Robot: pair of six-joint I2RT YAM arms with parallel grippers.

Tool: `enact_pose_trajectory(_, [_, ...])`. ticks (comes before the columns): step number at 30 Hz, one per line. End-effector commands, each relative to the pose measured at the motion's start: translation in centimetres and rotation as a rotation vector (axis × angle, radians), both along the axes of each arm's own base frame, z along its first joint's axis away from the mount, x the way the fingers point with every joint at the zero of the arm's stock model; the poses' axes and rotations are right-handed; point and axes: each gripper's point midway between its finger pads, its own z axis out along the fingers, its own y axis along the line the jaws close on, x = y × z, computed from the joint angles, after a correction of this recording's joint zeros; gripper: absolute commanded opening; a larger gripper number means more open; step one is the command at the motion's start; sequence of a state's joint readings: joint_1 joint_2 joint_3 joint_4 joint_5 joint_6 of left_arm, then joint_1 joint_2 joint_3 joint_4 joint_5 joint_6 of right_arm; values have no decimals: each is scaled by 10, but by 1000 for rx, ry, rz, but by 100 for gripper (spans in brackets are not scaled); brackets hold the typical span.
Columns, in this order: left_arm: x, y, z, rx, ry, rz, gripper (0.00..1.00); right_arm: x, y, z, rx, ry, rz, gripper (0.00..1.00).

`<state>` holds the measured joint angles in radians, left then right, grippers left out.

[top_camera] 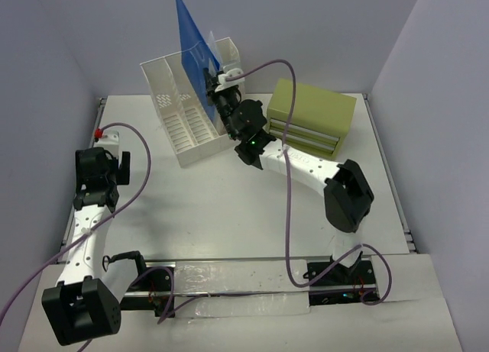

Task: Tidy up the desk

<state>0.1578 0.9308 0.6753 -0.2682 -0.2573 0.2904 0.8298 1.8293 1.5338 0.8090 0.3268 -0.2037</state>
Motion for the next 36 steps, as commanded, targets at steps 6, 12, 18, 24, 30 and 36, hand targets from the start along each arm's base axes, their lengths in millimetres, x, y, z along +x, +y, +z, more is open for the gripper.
enact_pose_trajectory(6, [22, 9, 19, 1, -132, 18, 99, 23, 0, 27, 113, -96, -81, 0])
enact_pose_trajectory(12, [21, 13, 21, 1, -138, 15, 99, 43, 17, -17, 97, -67, -58, 0])
enact_pose_trajectory(18, [20, 16, 19, 5, -132, 19, 99, 49, 27, -59, 86, -28, -34, 0])
enact_pose_trajectory(24, [20, 16, 18, -4, -131, 17, 99, 56, 36, -98, 66, 29, -24, 0])
enact_pose_trajectory(30, [19, 17, 13, -8, -121, 18, 99, 56, 38, -123, 62, 72, -23, 0])
enact_pose_trajectory(36, [18, 17, 16, -10, -121, 17, 99, 66, 42, -146, 37, 130, -48, 0])
